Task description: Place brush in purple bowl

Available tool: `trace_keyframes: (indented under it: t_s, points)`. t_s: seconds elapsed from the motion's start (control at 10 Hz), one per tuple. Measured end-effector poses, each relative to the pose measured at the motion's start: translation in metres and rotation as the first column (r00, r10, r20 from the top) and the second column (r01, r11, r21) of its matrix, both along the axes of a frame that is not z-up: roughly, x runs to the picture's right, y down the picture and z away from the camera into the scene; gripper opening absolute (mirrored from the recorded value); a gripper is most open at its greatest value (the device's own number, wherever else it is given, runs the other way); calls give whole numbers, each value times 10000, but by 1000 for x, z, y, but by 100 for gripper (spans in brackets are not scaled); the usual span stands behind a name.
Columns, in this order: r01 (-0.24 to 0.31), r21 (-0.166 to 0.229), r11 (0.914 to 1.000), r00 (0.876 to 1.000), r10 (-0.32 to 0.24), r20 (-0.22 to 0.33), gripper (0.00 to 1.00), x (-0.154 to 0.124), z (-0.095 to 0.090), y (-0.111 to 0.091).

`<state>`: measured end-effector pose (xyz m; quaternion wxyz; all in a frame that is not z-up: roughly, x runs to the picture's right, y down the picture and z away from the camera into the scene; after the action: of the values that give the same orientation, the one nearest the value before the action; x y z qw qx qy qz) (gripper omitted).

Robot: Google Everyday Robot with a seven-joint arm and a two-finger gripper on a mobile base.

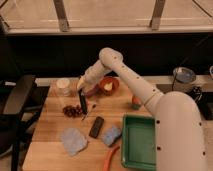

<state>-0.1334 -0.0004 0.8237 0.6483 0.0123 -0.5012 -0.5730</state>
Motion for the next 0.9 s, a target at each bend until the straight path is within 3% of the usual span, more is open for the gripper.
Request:
trace_keyframes:
  t_s: [0.5, 0.9]
  points:
    - [45, -373, 9993, 9998, -52, -193, 20, -5, 28, 3]
    - [-451, -300, 9985, 9980, 438, -453, 59, -1, 44, 3]
